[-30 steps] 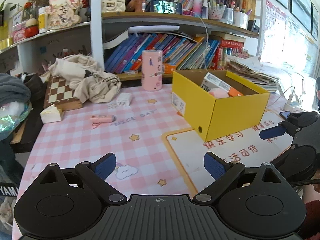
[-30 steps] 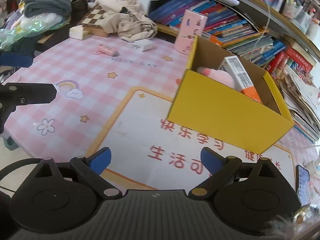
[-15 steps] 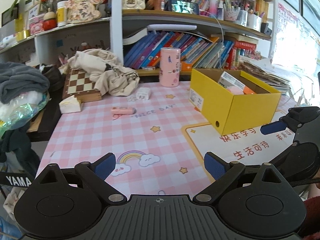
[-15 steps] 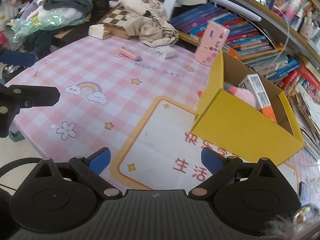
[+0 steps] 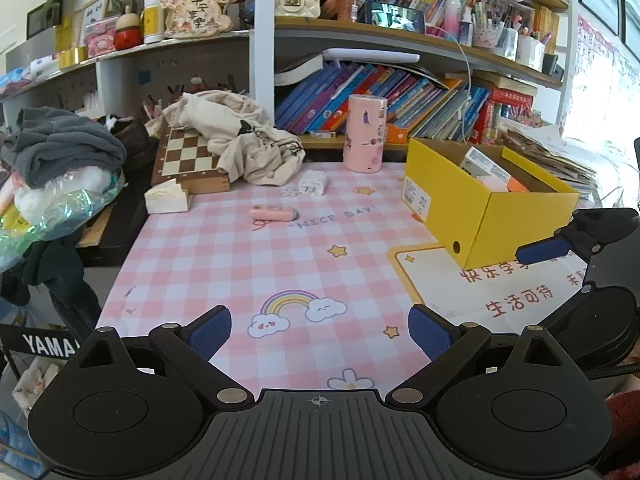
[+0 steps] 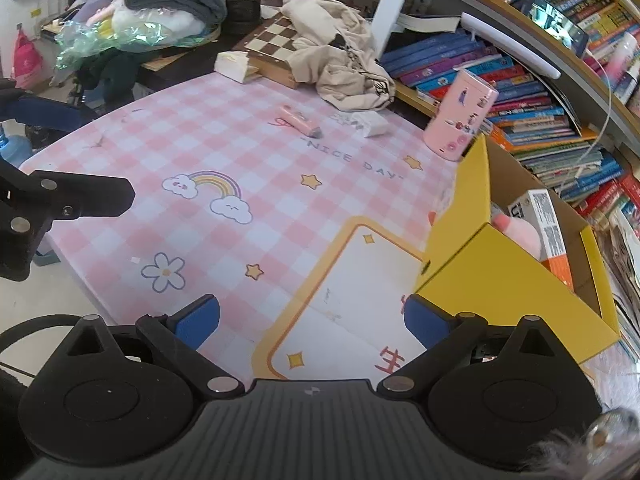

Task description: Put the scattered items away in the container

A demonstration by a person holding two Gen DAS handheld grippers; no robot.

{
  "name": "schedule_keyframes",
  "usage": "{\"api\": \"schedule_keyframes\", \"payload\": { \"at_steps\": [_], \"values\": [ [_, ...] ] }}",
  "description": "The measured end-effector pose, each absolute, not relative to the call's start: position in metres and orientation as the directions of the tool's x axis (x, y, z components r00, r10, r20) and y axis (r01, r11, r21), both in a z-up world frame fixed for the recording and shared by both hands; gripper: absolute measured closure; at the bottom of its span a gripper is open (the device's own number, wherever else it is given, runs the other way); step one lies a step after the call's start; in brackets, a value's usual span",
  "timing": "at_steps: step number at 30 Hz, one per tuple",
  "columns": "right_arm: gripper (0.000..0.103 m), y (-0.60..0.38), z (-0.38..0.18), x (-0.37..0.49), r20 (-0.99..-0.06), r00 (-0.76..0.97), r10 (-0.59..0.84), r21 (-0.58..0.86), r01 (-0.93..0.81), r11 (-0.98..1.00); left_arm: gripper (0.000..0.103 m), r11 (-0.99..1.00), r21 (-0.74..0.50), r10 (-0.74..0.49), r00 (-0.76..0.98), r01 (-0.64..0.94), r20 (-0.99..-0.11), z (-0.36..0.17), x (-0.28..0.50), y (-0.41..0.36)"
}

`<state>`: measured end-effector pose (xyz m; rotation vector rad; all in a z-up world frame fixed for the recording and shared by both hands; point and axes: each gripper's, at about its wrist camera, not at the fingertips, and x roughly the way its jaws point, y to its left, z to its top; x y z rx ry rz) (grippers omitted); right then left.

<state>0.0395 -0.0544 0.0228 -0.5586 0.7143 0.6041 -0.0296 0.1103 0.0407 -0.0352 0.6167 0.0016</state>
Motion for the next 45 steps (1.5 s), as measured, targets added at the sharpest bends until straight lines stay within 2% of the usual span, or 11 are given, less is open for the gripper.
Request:
{"api": "schedule_keyframes", "payload": {
  "at_steps": [20,34,45],
  "values": [
    [0.003,-0.031,0.012,0.062,-0.755,0.561,0.339,-0.242,-0.72,0.651,0.006,0.997,-0.037,0.028,0.794,-0.063,-0.607,0.033,-0.012,0.128],
    [0.003,-0.016,0.002,0.099,-0.778,0.545,0.313,-0.257,-0.73,0.633,0.006,0.995,-0.078,0.001,0.771,-0.065,-0.636,0.019,0.031,0.138],
    [0.003,0.003,-0.002,0.143,-0.776,0.543,0.32,-0.252,-0.733,0.632,0.006,0.989,-0.09,0.034,0.773,-0.117,-0.633,0.014,0.065,0.159]
  ]
}}
